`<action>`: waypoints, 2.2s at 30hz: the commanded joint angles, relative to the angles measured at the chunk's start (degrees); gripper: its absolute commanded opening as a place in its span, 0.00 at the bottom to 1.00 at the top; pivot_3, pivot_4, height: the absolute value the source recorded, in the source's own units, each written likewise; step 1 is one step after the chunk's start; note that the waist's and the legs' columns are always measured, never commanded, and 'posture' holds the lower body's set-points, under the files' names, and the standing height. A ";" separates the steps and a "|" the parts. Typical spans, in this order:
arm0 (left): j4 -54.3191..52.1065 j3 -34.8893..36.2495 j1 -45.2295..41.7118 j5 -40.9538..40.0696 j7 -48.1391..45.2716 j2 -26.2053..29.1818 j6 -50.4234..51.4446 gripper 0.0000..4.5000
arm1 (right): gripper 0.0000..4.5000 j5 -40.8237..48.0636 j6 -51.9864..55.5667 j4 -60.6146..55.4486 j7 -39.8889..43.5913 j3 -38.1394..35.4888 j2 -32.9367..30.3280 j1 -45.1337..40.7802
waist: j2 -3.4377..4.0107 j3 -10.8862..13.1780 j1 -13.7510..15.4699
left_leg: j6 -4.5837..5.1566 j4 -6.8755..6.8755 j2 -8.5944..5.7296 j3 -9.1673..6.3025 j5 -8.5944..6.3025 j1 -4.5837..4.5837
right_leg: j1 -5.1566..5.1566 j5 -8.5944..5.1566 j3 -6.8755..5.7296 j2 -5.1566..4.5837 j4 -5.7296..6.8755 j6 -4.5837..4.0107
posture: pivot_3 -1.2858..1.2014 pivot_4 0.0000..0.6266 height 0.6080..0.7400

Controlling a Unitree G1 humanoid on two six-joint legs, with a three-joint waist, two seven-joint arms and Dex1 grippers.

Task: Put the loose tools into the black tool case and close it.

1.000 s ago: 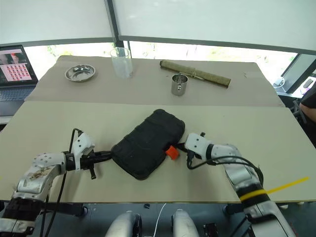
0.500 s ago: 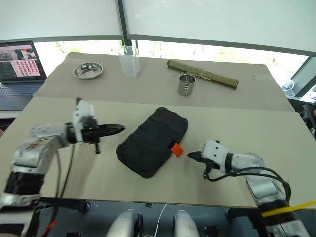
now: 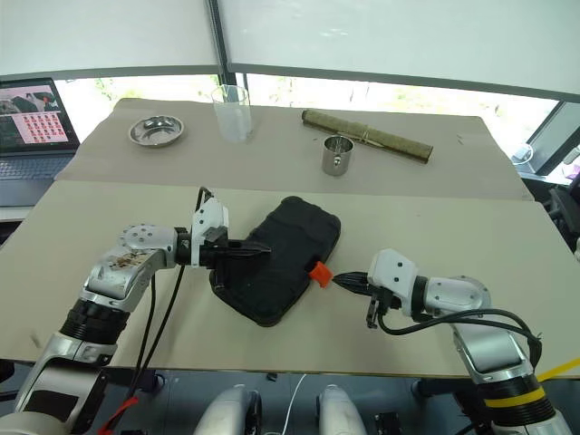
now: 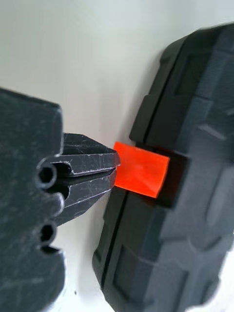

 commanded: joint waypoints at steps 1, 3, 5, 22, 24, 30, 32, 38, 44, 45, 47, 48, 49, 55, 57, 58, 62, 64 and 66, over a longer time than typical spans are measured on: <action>0.41 0.04 -0.02 0.82 -0.05 0.18 -0.74 0.01 | 0.00 -0.13 -1.30 -0.17 -0.59 0.37 1.32 -1.65 | 0.00 0.00 -0.03 | 0.00 0.00 0.00 0.00 0.00 -0.01 | 0.00 0.00 0.00 -0.01 0.00 0.00 | 0.52 0.24 1.00; 0.45 0.06 0.28 0.96 0.05 0.17 -0.85 0.01 | 0.00 -0.25 -1.25 -0.10 -0.57 0.99 1.92 -2.00 | 0.00 0.00 -0.04 | 0.00 0.01 0.00 -0.01 0.00 0.00 | 0.00 0.00 0.00 -0.01 0.01 0.00 | 0.52 0.24 1.00; 0.51 0.07 0.43 1.06 0.10 0.18 -0.98 0.01 | 0.00 -0.51 -1.24 0.14 -0.65 1.36 2.37 -2.25 | 0.00 0.00 -0.09 | 0.00 0.02 0.01 -0.02 0.00 0.00 | 0.00 0.00 0.00 0.00 0.02 0.00 | 0.52 0.24 1.00; -0.23 0.06 2.41 1.56 0.40 1.14 -1.44 0.01 | 0.00 -1.32 0.12 1.11 -0.82 0.48 0.97 1.04 | 0.02 -0.01 -0.11 | 0.01 0.02 0.01 -0.03 -0.01 0.02 | 0.01 0.00 -0.01 0.00 0.03 0.00 | 0.52 0.24 1.00; -0.22 -0.13 2.55 1.72 0.30 1.22 -1.58 0.01 | 0.00 -2.33 -0.11 2.10 -1.11 1.25 0.54 1.45 | 0.03 -0.02 -0.19 | 0.02 0.02 0.01 -0.02 -0.01 0.03 | 0.02 0.00 0.00 -0.01 0.03 0.00 | 0.52 0.24 1.00; -0.21 -0.60 2.33 1.69 0.29 0.95 -1.39 0.01 | 0.00 -3.29 -1.13 3.62 -1.43 3.22 2.78 -1.60 | 0.06 -0.03 -0.35 | 0.02 0.02 0.02 0.01 -0.01 0.18 | 0.10 0.00 0.03 0.02 0.07 0.00 | 0.52 0.24 1.00; -0.32 -0.64 2.34 1.69 0.29 1.00 -1.28 0.01 | 0.00 -3.44 -1.02 4.43 -1.20 3.62 3.25 -2.91 | 0.06 -0.04 -0.18 | 0.01 0.03 0.01 0.00 -0.01 0.17 | 0.10 0.00 0.03 0.01 0.07 0.00 | 0.52 0.24 1.00; -1.11 -0.75 2.98 1.72 0.69 1.07 -0.79 0.01 | 0.00 -4.19 -1.05 6.33 -0.22 5.63 5.13 -6.97 | 0.07 -0.04 -0.16 | 0.01 0.04 0.01 0.01 -0.01 0.17 | 0.11 0.00 0.02 0.01 0.07 0.00 | 0.52 0.24 1.00; -1.68 -0.75 3.47 1.71 0.88 1.18 -0.37 0.01 | 0.00 -4.06 0.17 6.70 0.27 6.65 6.88 -10.13 | 0.07 -0.04 -0.39 | 0.01 0.04 0.02 0.00 -0.01 0.17 | 0.10 0.00 0.02 0.01 0.08 -0.01 | 0.52 0.24 1.00; -1.63 -0.79 3.51 1.79 0.93 1.17 -0.35 0.01 | 0.00 -4.14 -0.43 7.34 0.28 6.80 7.38 -10.66 | 0.07 -0.04 -0.49 | 0.01 0.04 0.03 0.00 -0.01 0.18 | 0.10 0.01 0.02 0.02 0.08 -0.01 | 0.52 0.24 1.00; -1.58 -0.89 3.56 1.87 0.98 1.15 -0.30 0.01 | 0.00 -4.33 -0.90 8.24 0.35 6.97 7.99 -11.25 | 0.07 -0.04 -0.61 | 0.02 0.04 0.05 -0.01 -0.01 0.20 | 0.10 0.01 0.03 0.04 0.11 -0.02 | 0.52 0.24 1.00; -1.57 -0.95 3.57 1.94 1.05 1.12 -0.28 0.01 | 0.00 -4.45 -1.35 8.36 0.62 7.00 7.97 -11.34 | 0.07 -0.04 -0.63 | 0.01 0.03 0.05 -0.01 -0.01 0.20 | 0.09 0.01 0.03 0.04 0.11 -0.02 | 0.52 0.24 1.00; -1.59 -1.02 3.59 1.99 1.09 1.12 -0.22 0.01 | 0.00 -4.26 -1.27 8.08 0.83 6.83 7.96 -11.30 | 0.08 -0.04 -0.63 | 0.01 0.03 0.05 -0.01 -0.01 0.20 | 0.09 0.01 0.03 0.04 0.12 -0.02 | 0.52 0.24 1.00; -1.23 -1.94 3.97 3.02 1.38 1.25 -0.20 0.01 | 0.00 -1.14 -0.26 4.49 1.66 4.24 7.23 -9.50 | 0.08 -0.05 -0.60 | 0.01 0.03 0.05 -0.03 -0.01 0.20 | 0.09 0.01 0.03 0.04 0.12 -0.02 | 0.52 0.24 1.00; -0.84 -2.42 3.98 3.70 1.85 1.21 -0.11 0.01 | 0.00 -0.98 -0.40 3.98 1.78 3.52 6.85 -9.20 | 0.08 -0.05 -0.61 | 0.01 0.03 0.04 -0.03 -0.01 0.20 | 0.09 0.01 0.04 0.04 0.12 -0.02 | 0.52 0.24 1.00; -0.59 -2.64 3.92 4.05 2.13 1.09 -0.02 0.01 | 0.00 -0.91 -0.39 3.90 1.64 3.15 6.85 -9.22 | 0.09 -0.05 -0.61 | 0.01 0.03 0.04 -0.03 -0.01 0.21 | 0.10 0.01 0.04 0.04 0.12 -0.02 | 0.52 0.24 1.00; 0.04 -3.57 3.72 5.16 2.64 0.76 0.41 0.01 | 0.00 -0.70 -0.52 4.34 1.02 2.92 7.46 -9.96 | 0.12 -0.07 -0.60 | 0.01 0.03 0.04 -0.02 -0.01 0.34 | 0.20 0.01 0.04 0.04 0.14 -0.02 | 0.52 0.24 1.00; 0.22 -3.95 3.65 5.51 2.79 0.62 0.51 0.01 | 0.00 -1.30 -0.85 4.89 0.72 3.51 7.95 -10.24 | 0.17 -0.10 -0.62 | 0.01 0.03 0.04 0.01 -0.01 0.45 | 0.33 0.01 0.04 0.04 0.13 -0.02 | 0.52 0.24 1.00; 0.17 -4.22 3.62 5.58 2.76 0.39 0.59 0.01 | 0.00 -2.24 -1.71 5.81 0.46 4.21 8.51 -10.49 | 0.17 -0.10 -0.64 | 0.01 0.03 0.04 0.02 -0.01 0.67 | 0.56 0.01 0.04 0.04 0.11 -0.01 | 0.52 0.24 1.00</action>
